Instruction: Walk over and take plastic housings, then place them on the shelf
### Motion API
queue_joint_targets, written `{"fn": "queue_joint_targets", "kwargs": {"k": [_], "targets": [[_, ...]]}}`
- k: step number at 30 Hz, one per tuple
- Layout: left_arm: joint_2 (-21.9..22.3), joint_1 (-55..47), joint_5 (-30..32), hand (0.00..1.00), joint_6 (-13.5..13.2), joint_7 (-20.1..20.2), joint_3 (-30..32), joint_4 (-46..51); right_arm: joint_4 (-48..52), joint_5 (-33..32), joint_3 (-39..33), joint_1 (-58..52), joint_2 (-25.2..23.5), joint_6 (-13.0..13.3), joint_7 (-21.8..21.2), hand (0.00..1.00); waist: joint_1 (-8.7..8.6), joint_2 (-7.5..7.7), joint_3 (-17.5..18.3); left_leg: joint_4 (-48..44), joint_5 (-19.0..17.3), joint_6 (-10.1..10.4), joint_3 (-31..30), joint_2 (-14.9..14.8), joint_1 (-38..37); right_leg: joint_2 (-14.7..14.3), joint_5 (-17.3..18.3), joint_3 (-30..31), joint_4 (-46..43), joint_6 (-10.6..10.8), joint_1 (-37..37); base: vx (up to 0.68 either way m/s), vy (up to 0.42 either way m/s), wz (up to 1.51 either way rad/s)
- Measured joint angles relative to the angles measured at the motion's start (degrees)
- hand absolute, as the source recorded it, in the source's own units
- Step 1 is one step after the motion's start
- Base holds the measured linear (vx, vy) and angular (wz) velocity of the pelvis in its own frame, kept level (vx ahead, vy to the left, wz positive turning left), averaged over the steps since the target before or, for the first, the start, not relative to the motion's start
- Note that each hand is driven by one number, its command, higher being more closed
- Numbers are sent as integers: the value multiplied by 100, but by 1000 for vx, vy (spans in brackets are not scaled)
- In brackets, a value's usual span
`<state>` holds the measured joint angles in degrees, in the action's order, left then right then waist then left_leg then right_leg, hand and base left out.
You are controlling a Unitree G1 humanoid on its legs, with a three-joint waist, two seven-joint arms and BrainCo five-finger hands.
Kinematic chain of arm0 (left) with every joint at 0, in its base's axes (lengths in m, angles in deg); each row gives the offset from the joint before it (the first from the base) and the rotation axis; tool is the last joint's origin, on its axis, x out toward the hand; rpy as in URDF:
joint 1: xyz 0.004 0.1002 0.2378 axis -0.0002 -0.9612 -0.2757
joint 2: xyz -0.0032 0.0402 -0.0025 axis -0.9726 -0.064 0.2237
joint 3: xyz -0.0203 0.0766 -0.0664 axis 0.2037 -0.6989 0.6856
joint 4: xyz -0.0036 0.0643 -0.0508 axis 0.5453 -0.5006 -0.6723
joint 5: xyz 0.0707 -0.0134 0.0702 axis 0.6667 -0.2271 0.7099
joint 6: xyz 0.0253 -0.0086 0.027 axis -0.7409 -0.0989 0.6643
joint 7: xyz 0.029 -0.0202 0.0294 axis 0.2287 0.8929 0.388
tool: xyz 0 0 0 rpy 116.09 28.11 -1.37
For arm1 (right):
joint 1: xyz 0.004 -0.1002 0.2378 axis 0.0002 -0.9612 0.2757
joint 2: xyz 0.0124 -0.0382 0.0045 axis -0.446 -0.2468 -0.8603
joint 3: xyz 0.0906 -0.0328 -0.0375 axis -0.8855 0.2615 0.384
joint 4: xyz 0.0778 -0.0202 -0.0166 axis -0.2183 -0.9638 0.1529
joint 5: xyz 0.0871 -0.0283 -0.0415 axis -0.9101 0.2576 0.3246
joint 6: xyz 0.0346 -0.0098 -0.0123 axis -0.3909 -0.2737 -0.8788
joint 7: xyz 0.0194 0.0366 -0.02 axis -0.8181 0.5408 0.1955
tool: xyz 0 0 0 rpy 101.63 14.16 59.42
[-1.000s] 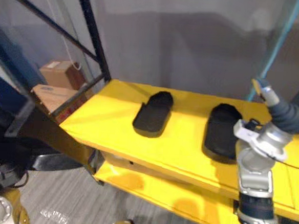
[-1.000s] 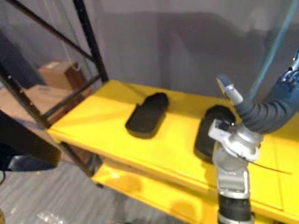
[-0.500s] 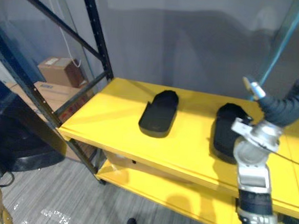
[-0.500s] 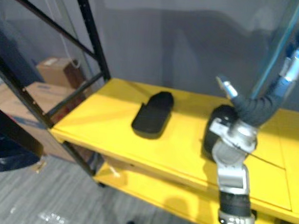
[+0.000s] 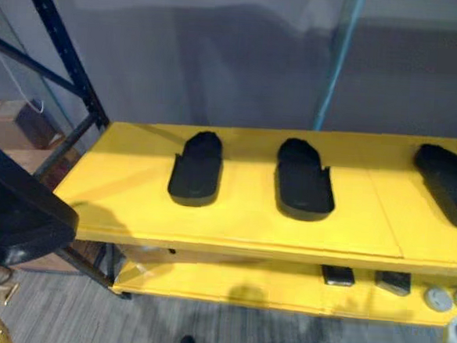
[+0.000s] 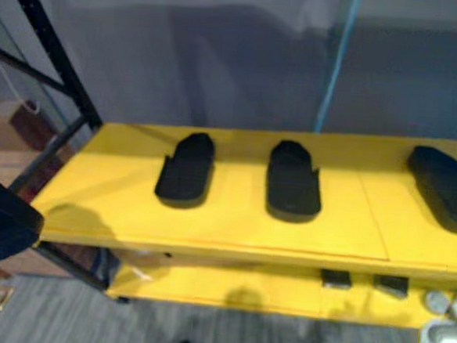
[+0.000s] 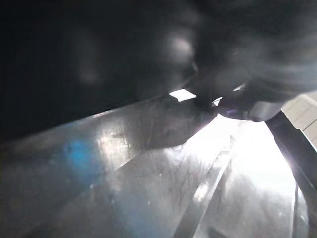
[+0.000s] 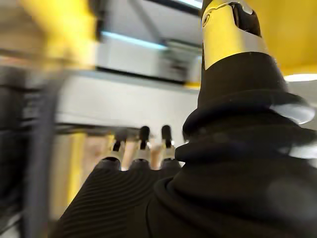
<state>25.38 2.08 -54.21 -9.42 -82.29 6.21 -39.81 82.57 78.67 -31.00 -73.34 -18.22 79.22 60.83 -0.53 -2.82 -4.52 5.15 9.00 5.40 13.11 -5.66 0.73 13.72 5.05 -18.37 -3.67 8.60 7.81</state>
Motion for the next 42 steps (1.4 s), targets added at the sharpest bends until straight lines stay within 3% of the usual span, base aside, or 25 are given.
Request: {"fn": "queue_joint_targets", "kwargs": {"k": [4,6,9,12,15,21,22,23,34,42], "targets": [[-217,12,58,100,276,-62,-18,80,-811,-301,330,-122,-248,-299,-63,0,129,-27,-44,0,-11,-17,43,-19,2,0,-22,-30,17,-32,-1,-14,5,-1],[-700,29,99,100,496,-64,-20,77,-1662,-646,293,-120,-252,-571,-80,0,231,0,-59,0,-14,-20,46,-32,32,-11,-25,-66,22,-36,-4,8,-9,2],[-1199,161,226,100,816,-33,-24,50,-2337,-1249,108,-120,-253,-725,-334,0,319,9,-64,0,-15,-23,8,-24,51,-9,-28,-128,29,-39,18,25,-15,8],[-1683,456,242,100,1123,153,-53,-227,-2910,-1607,89,-159,-289,-822,-957,0,357,-14,-55,0,11,-30,-17,-18,89,-4,-83,-190,-1,18,28,31,-15,8],[-2329,832,277,100,1335,507,-295,-1080,-3723,-1593,365,-145,-309,-809,-1716,0,401,-40,-31,2,-43,-22,-16,-18,125,-11,-111,-209,-1,54,25,15,-5,3],[-3122,1691,466,100,1553,1320,-878,-2477,-4739,-1599,602,-26,-404,-669,-2653,0,445,-20,-21,2,-55,-40,-14,4,133,0,-106,-211,-1,48,26,0,0,0],[-3228,1796,527,100,1625,1432,-1000,-2628,-4804,-1595,606,-5,-400,-685,-2721,0,443,-12,-16,2,-55,-40,-14,5,133,0,-106,-210,-1,48,26,0,0,0],[-3394,2286,795,100,1972,1866,-1416,-3343,-5182,-1597,569,-18,-350,-962,-2977,0,428,43,15,2,-53,-40,-9,5,136,0,-102,-204,-1,44,18,0,0,0],[-3359,2750,1453,100,2426,2008,-1822,-4188,-5435,-1596,62,-30,-349,-1121,-3160,0,296,242,-13,2,-55,-40,33,-1,154,-2,-81,-191,-1,8,-17,0,0,0],[-2831,2992,2132,100,2660,1497,-2067,-4574,-5433,-1599,75,-5,-354,-1155,-3160,0,260,332,-44,1,-44,-32,300,-86,238,-22,-123,-119,-51,55,-170,8,-4,-4]]}}
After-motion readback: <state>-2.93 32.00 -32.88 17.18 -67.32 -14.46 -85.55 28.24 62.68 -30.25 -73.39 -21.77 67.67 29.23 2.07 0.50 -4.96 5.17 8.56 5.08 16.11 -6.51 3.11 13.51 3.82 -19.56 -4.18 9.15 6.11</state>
